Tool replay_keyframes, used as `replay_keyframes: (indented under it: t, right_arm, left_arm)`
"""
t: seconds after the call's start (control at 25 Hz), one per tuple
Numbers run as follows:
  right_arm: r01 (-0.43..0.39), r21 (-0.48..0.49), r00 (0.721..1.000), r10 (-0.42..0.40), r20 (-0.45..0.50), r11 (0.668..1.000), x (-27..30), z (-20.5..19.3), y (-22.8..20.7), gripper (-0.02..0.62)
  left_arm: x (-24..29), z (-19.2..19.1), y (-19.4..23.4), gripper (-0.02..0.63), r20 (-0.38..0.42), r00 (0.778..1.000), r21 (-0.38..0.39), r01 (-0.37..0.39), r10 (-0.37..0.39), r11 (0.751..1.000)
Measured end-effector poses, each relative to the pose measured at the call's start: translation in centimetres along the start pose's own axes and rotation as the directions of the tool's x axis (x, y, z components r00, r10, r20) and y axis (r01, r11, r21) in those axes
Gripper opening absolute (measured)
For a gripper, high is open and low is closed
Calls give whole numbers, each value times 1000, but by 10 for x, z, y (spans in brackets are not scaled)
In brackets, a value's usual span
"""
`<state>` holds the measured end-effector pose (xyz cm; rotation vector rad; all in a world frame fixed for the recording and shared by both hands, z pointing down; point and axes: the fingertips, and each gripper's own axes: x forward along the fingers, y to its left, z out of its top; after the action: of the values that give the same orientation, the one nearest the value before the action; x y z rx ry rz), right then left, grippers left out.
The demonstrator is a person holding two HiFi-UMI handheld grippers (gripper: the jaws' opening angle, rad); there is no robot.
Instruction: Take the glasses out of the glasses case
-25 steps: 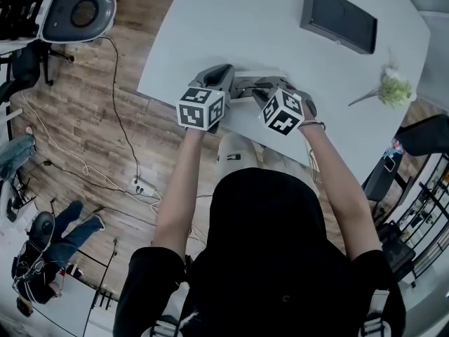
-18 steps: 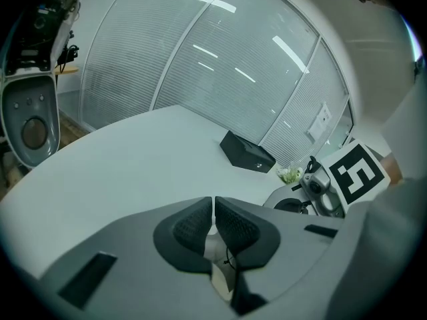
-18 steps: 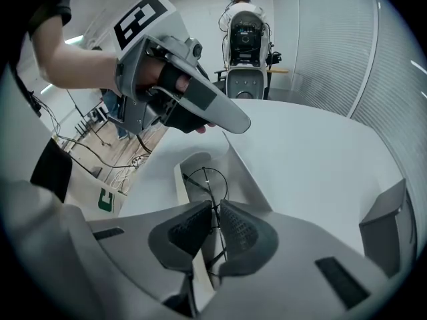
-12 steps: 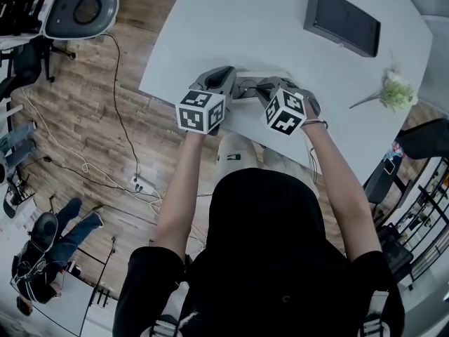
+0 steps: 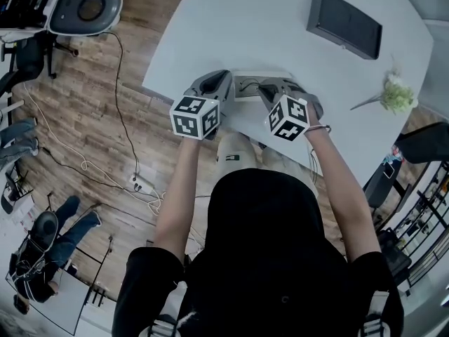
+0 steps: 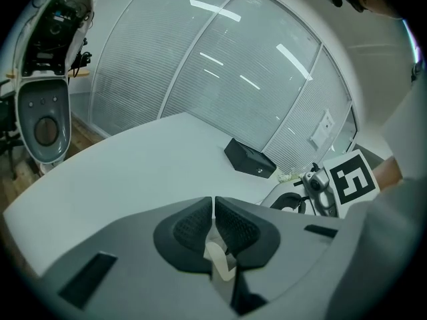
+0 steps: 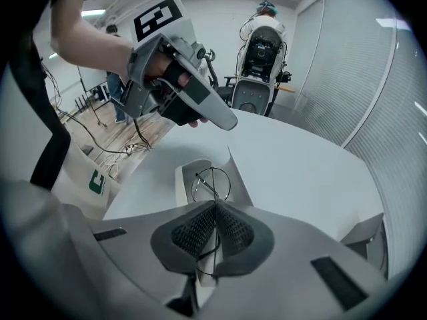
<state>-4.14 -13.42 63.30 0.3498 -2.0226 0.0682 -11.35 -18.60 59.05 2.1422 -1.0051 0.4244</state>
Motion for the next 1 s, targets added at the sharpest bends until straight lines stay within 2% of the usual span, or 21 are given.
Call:
replay_keyframes:
  t: [0.24,0.64,1.0]
  right_arm:
    - [97,-43,994,-95,53,994,-15,11,-1,20]
    - [210,-80,969,-197,149,974,-51,17,6,20]
    - [344,-98,905,-303,298,934,-122,26,20,20]
  left_arm:
    - [-17,-4,-3,32,21,1000,-3,-23,23,1000]
    - [-47,-16,-30,32,70,995,-13,-77,77,997]
    - [-81,-23,-92,32,135,984,-13,-119,120,993]
